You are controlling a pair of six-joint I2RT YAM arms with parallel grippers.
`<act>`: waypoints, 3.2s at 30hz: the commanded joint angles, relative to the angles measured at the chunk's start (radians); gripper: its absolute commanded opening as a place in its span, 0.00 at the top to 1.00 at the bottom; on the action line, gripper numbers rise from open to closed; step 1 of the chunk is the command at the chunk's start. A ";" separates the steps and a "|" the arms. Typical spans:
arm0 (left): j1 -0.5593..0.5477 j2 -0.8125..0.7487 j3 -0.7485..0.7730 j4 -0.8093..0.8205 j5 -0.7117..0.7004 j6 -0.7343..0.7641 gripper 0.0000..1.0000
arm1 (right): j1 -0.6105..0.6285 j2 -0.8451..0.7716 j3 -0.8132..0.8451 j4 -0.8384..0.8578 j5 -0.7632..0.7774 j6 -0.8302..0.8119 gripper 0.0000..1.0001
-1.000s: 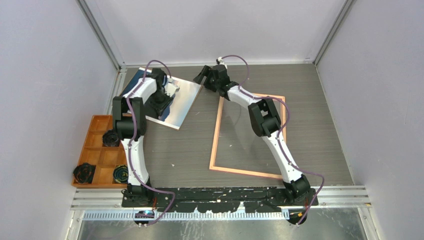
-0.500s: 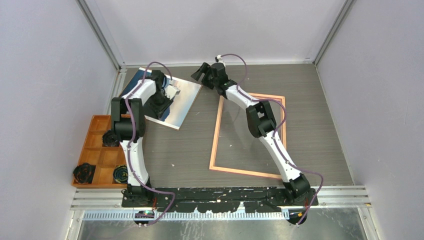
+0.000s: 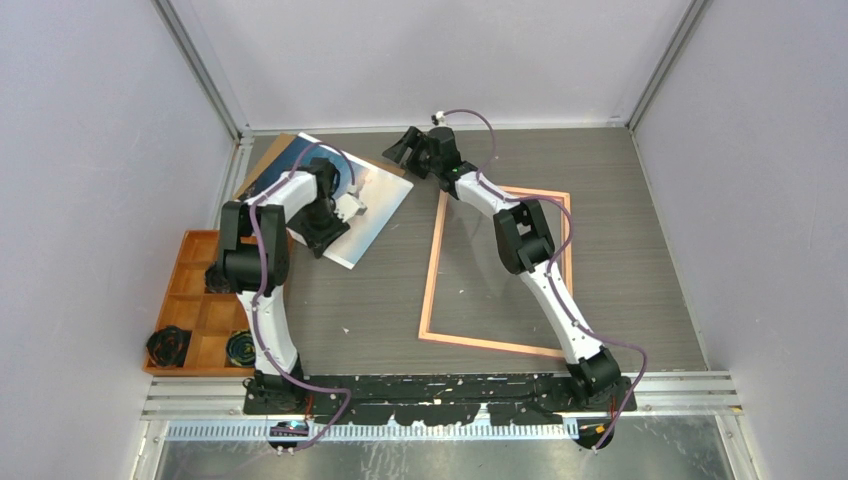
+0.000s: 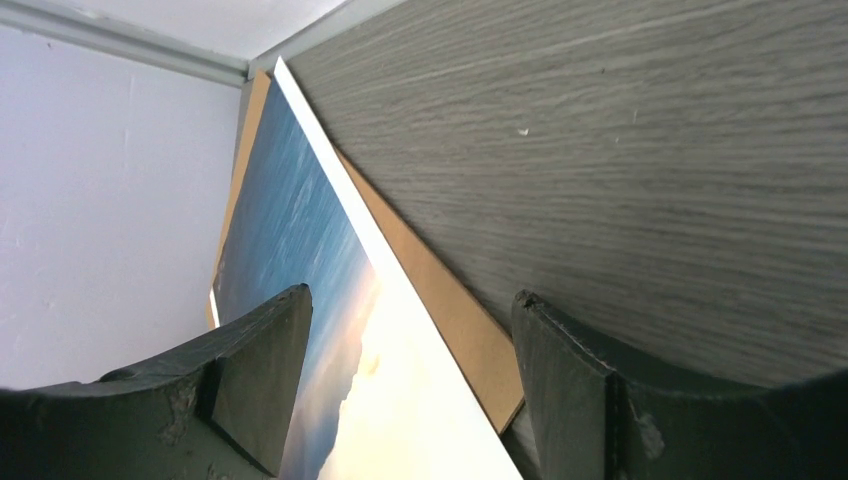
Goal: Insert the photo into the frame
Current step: Adjust the photo at the center of the board, then pick up the photo at the center of the board.
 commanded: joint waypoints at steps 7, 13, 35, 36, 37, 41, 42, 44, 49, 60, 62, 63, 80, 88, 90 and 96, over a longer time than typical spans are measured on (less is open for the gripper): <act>-0.031 0.003 -0.051 0.087 -0.098 -0.004 0.59 | 0.050 -0.179 -0.384 0.001 -0.071 -0.029 0.28; -0.041 -0.008 -0.057 0.060 -0.054 0.007 0.59 | 0.077 -0.297 -0.665 0.145 -0.068 0.044 0.32; -0.047 -0.182 -0.051 -0.012 -0.036 0.027 0.59 | 0.136 -0.656 -1.121 -0.042 0.207 0.073 0.16; -0.041 -0.187 -0.041 -0.013 -0.032 0.022 0.59 | 0.137 -0.671 -1.133 -0.049 0.217 0.069 0.16; -0.035 -0.186 -0.030 -0.010 -0.029 0.017 0.58 | 0.137 -0.685 -1.144 -0.053 0.222 0.067 0.15; -0.018 -0.119 0.022 0.028 -0.067 -0.037 0.58 | 0.137 -0.700 -1.162 -0.067 0.209 0.075 0.15; -0.015 -0.095 0.029 0.049 -0.086 -0.048 0.58 | 0.137 -0.702 -1.164 -0.073 0.208 0.074 0.15; -0.013 -0.049 0.027 0.102 -0.146 -0.067 0.59 | 0.137 -0.714 -1.170 -0.088 0.212 0.075 0.15; -0.013 0.019 -0.009 0.144 -0.182 -0.071 0.60 | 0.138 -0.777 -1.197 -0.196 0.278 0.056 0.14; -0.021 -0.009 -0.084 0.129 -0.086 -0.054 0.61 | 0.153 -0.769 -1.241 -0.131 0.126 0.106 0.15; -0.024 -0.012 -0.092 0.129 -0.079 -0.050 0.61 | 0.150 -0.766 -1.265 -0.048 0.088 0.134 0.16; -0.025 -0.011 -0.094 0.129 -0.078 -0.050 0.61 | 0.146 -0.761 -1.272 -0.019 0.058 0.149 0.17; -0.036 0.009 -0.095 0.129 -0.078 -0.044 0.61 | 0.091 -0.822 -1.471 0.592 -0.096 0.477 0.21; -0.036 0.006 -0.094 0.124 -0.083 -0.035 0.61 | 0.089 -0.760 -1.490 0.847 -0.110 0.612 0.26; -0.036 0.005 -0.094 0.125 -0.084 -0.034 0.61 | 0.088 -0.778 -1.480 0.807 -0.109 0.580 0.27; -0.035 0.002 -0.086 0.117 -0.080 -0.039 0.61 | 0.093 -0.807 -1.404 0.535 -0.083 0.423 0.39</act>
